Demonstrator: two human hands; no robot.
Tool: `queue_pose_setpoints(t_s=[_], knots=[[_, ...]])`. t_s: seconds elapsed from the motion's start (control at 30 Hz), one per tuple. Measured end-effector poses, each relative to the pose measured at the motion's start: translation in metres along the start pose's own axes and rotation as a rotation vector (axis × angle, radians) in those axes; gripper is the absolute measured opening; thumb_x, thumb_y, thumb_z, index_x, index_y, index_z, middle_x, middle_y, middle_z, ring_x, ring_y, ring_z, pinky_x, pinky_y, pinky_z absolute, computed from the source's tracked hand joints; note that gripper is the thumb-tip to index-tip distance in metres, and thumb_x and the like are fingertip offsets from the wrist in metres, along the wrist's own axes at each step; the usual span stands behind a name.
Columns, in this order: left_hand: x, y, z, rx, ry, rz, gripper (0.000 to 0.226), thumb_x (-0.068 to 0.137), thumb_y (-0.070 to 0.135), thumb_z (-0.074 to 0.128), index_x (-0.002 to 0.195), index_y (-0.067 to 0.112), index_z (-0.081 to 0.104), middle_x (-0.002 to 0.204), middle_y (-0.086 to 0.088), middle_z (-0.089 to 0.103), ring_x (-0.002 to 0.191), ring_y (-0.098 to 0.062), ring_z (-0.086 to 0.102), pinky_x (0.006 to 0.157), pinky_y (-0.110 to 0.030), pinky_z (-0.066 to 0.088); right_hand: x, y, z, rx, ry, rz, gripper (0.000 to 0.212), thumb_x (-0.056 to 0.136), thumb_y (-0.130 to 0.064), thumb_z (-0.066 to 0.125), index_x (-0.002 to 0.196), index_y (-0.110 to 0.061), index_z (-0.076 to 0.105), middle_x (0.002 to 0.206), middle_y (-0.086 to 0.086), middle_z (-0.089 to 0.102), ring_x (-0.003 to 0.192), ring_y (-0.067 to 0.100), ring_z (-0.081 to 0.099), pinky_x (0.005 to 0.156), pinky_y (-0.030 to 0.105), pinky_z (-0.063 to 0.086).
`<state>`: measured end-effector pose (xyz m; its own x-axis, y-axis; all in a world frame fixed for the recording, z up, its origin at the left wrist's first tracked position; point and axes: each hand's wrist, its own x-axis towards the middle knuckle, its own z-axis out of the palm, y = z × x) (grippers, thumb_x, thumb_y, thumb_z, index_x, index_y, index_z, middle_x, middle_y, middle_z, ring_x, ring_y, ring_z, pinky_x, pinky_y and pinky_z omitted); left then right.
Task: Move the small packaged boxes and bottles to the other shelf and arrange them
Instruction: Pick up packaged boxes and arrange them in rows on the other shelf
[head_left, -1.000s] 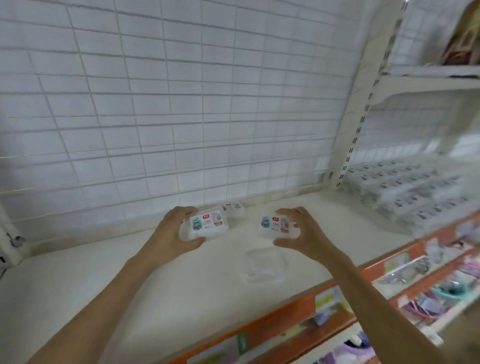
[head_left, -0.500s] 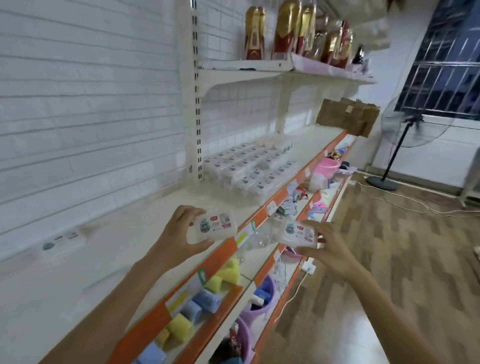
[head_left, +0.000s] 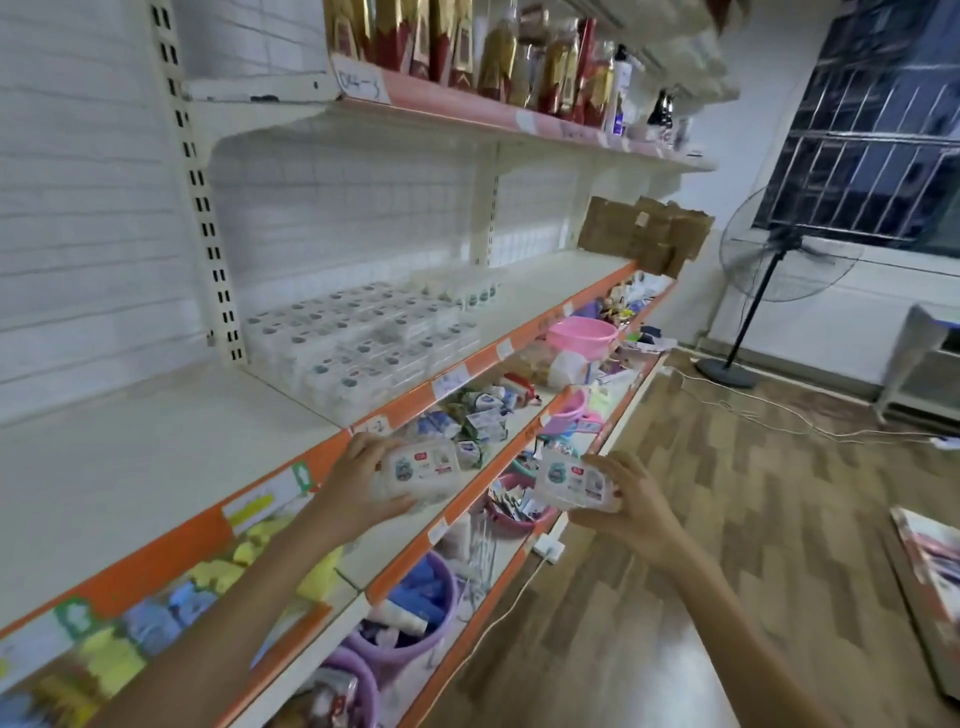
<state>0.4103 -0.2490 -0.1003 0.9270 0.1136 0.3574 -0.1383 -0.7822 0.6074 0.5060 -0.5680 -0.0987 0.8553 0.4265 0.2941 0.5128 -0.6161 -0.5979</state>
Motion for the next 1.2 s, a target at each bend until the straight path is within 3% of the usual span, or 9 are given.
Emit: queue_pose_setpoints(t_s=[0.13, 0.3, 0.43, 0.57, 0.67, 0.83, 0.97, 1.1, 1.2], knots=[[0.034, 0.012, 0.033, 0.039, -0.052, -0.016, 0.066, 0.073, 0.029, 0.076, 0.13, 0.017, 0.045, 0.116, 0.003, 0.035, 0.11, -0.011, 0.04, 0.088, -0.014, 0.028, 0.013, 0.039, -0.022, -0.043, -0.012, 0.01, 0.075, 0.065, -0.023, 0.084, 0.13, -0.011, 0.05, 0.114, -0.006, 0.038, 0.109, 0.013, 0.041, 0.099, 0.029, 0.039], [0.079, 0.018, 0.052, 0.057, -0.035, 0.019, 0.067, 0.072, 0.03, 0.076, 0.131, 0.018, 0.045, 0.115, 0.004, 0.037, 0.105, -0.006, 0.038, 0.088, -0.017, 0.031, 0.047, 0.074, -0.035, -0.028, 0.003, 0.017, 0.073, 0.065, -0.023, 0.084, 0.13, -0.013, 0.05, 0.114, -0.005, 0.039, 0.111, 0.021, 0.045, 0.098, 0.039, 0.043], [0.127, 0.013, 0.055, 0.028, 0.043, 0.044, 0.075, 0.061, 0.049, 0.074, 0.125, 0.019, 0.049, 0.113, 0.003, 0.039, 0.106, -0.009, 0.04, 0.09, -0.02, 0.038, 0.097, 0.089, -0.039, -0.043, -0.002, -0.015, 0.07, 0.069, -0.021, 0.081, 0.13, -0.019, 0.048, 0.114, -0.002, 0.038, 0.108, 0.017, 0.04, 0.098, 0.039, 0.042], [0.182, 0.001, 0.05, 0.06, 0.143, 0.031, 0.066, 0.068, 0.024, 0.081, 0.126, 0.011, 0.051, 0.115, 0.0, 0.039, 0.105, -0.007, 0.04, 0.091, -0.011, 0.035, 0.17, 0.087, -0.039, -0.044, -0.053, -0.059, 0.068, 0.072, -0.018, 0.078, 0.132, -0.021, 0.046, 0.129, 0.006, 0.039, 0.117, 0.023, 0.04, 0.101, 0.039, 0.042], [0.213, -0.008, 0.033, 0.089, 0.251, 0.012, 0.063, 0.068, 0.018, 0.08, 0.124, 0.009, 0.053, 0.112, 0.002, 0.038, 0.101, -0.007, 0.039, 0.086, 0.0, 0.028, 0.229, 0.077, -0.037, -0.046, -0.124, -0.133, 0.066, 0.073, -0.016, 0.076, 0.131, -0.02, 0.045, 0.131, 0.006, 0.038, 0.116, 0.019, 0.039, 0.101, 0.037, 0.044], [0.229, -0.033, -0.011, 0.174, 0.413, -0.139, 0.064, 0.072, 0.025, 0.077, 0.128, 0.011, 0.049, 0.115, 0.001, 0.04, 0.101, -0.01, 0.042, 0.093, -0.019, 0.032, 0.313, 0.043, -0.019, -0.09, -0.169, -0.33, 0.068, 0.071, -0.022, 0.078, 0.131, -0.021, 0.047, 0.129, 0.003, 0.038, 0.113, 0.016, 0.038, 0.094, 0.028, 0.042], [0.206, -0.053, -0.042, 0.172, 0.539, -0.312, 0.064, 0.073, 0.019, 0.076, 0.129, 0.009, 0.048, 0.118, -0.004, 0.044, 0.101, -0.012, 0.047, 0.096, -0.025, 0.038, 0.356, 0.006, 0.019, 0.042, -0.279, -0.523, 0.065, 0.072, -0.028, 0.079, 0.13, -0.023, 0.05, 0.119, -0.007, 0.037, 0.105, 0.008, 0.044, 0.094, 0.026, 0.043], [0.171, -0.065, -0.058, 0.137, 0.658, -0.447, 0.052, 0.071, 0.011, 0.077, 0.117, 0.02, 0.053, 0.107, 0.002, 0.049, 0.097, -0.015, 0.053, 0.093, -0.029, 0.044, 0.386, -0.042, 0.065, 0.045, -0.478, -0.736, 0.064, 0.078, -0.033, 0.073, 0.134, -0.024, 0.044, 0.117, -0.011, 0.029, 0.108, -0.001, 0.031, 0.09, 0.012, 0.026], [0.148, -0.067, -0.06, 0.126, 0.728, -0.51, 0.054, 0.066, 0.005, 0.079, 0.107, 0.028, 0.052, 0.102, 0.002, 0.053, 0.095, -0.019, 0.056, 0.091, -0.036, 0.048, 0.396, -0.072, 0.099, 0.013, -0.585, -0.884, 0.066, 0.079, -0.038, 0.07, 0.137, -0.022, 0.042, 0.121, -0.006, 0.035, 0.118, 0.012, 0.036, 0.096, 0.018, 0.027]])
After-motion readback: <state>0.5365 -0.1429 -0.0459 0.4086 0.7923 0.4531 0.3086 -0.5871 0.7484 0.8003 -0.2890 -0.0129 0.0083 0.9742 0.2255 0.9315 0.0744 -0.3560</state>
